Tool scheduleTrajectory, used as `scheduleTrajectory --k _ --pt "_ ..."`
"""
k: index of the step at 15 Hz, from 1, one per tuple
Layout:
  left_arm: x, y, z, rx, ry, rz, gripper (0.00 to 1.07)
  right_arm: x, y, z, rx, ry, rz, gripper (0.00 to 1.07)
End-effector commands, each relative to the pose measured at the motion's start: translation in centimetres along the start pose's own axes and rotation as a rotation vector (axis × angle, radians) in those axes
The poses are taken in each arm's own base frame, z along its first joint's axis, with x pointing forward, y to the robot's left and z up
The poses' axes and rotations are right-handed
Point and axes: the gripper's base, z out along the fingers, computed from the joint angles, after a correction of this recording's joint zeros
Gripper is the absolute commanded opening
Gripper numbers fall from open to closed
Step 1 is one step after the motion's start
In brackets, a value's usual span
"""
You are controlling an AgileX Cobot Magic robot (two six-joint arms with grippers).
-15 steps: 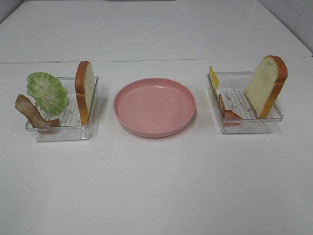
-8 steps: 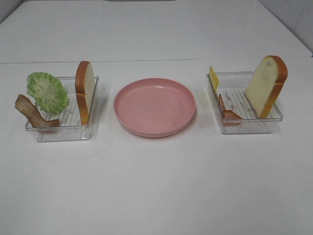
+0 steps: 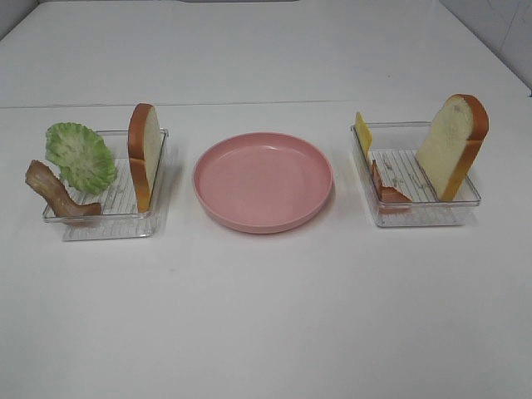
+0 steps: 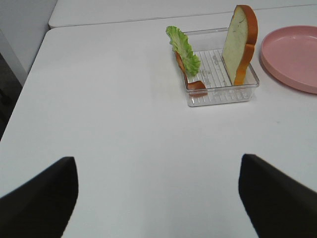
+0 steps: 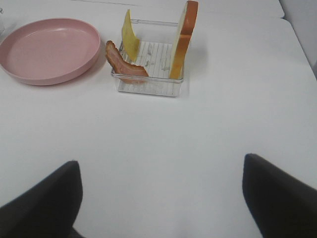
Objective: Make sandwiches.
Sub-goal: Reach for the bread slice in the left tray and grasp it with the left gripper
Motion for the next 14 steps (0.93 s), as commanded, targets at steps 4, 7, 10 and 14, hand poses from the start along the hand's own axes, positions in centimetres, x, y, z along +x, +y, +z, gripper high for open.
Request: scheduleTrajectory --k 4,7,10,14 --pt "-5.3 -0.2 3.0 0.041 -0.073 -0.052 0.81 0.1 0.0 -0.1 0.009 -0.017 0.002 0.83" --pt "-8.7 -0.3 7.7 0.07 0.056 -0.105 0.81 0.1 0.0 -0.1 0.009 -0.017 0.002 0.83" --pt "-11.9 -0.2 12.3 0.078 0.222 -0.123 0.81 0.1 0.0 -0.1 0.009 -0.017 0.002 0.83" --pt "-16.5 -1.3 19.9 0.169 0.408 -0.188 0.81 0.1 0.0 -0.1 0.009 -0.017 0.002 0.83"
